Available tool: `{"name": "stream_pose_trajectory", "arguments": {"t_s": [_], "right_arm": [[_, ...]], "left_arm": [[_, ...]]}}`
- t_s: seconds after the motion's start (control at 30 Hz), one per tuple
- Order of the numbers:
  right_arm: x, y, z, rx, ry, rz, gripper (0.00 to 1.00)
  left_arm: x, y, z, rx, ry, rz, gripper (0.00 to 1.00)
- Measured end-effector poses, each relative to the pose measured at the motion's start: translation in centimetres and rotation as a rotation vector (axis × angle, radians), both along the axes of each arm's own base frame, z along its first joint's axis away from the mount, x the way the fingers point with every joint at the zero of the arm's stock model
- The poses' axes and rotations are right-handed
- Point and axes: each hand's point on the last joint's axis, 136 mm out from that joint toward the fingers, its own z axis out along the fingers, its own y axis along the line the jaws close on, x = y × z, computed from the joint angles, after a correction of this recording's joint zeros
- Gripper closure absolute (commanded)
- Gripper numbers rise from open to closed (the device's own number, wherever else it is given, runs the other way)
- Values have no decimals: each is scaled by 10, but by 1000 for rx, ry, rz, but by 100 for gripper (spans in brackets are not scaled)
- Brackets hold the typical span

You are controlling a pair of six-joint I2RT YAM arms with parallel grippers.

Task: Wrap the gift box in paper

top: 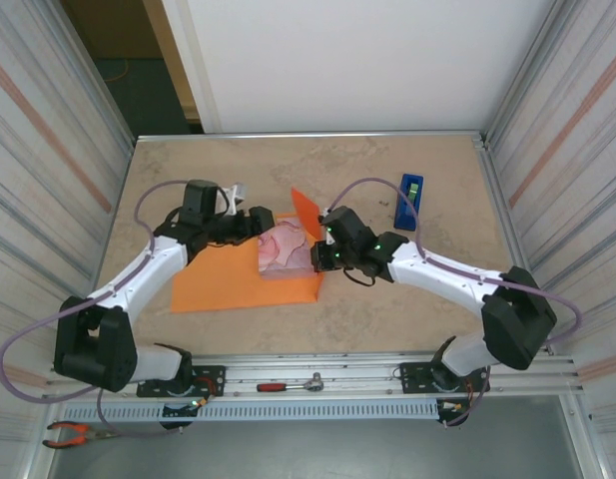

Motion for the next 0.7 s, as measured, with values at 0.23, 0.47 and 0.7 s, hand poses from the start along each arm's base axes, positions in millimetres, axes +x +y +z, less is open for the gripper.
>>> {"name": "stream_pose_trajectory", "arguments": {"t_s": [0.23,0.47,0.7], "right_arm": [[-11,17,-10,-28,16,70,99],[-12,18,-12,-31,19,74,96],[-13,19,-15,-34,22,77,52]], "left_arm": [[8,-24,-3,25,2,-40,29],[11,-42,-33,72,63,-68,37],[11,-50,-49,97,88,-91,100]]}}
